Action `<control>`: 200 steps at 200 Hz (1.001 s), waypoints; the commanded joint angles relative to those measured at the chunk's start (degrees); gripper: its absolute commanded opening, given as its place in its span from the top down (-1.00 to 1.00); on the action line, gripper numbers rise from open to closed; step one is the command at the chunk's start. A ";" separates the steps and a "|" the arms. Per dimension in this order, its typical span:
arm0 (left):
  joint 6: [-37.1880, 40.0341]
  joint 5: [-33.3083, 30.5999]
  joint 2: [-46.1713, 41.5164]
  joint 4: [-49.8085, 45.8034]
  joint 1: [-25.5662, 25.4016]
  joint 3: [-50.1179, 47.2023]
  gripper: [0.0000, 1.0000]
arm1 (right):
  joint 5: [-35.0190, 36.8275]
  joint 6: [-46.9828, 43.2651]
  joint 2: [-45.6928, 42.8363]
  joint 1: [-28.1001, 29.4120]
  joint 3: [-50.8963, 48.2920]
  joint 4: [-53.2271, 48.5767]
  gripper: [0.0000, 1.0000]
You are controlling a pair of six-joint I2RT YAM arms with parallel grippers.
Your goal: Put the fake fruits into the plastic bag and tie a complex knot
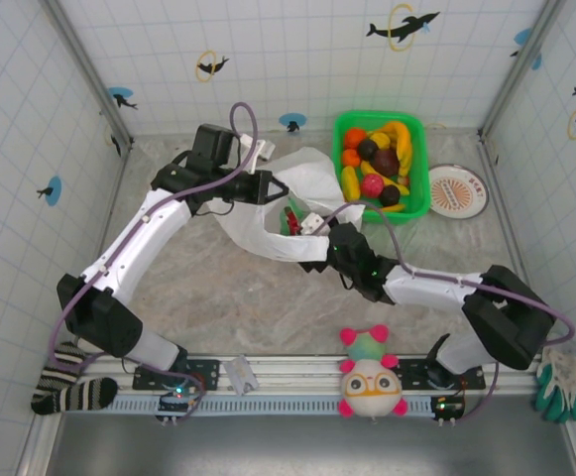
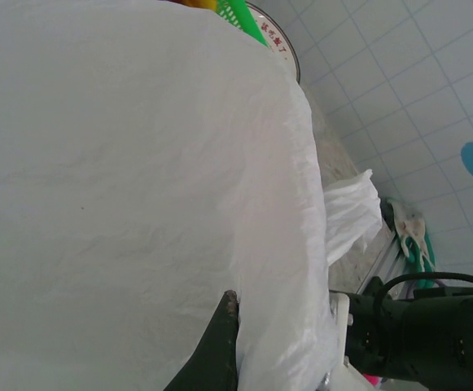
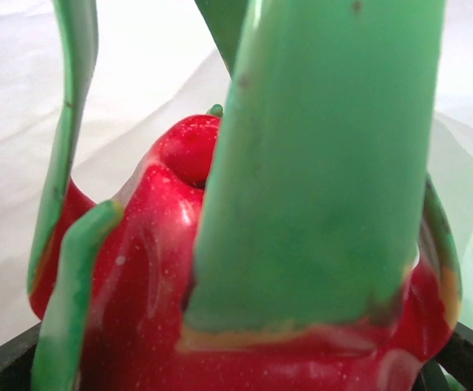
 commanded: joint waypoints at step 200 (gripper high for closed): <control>-14.30 -8.46 -0.08 5.49 -5.56 -4.17 0.87 | 0.82 16.42 9.39 -6.66 20.10 -24.79 -0.80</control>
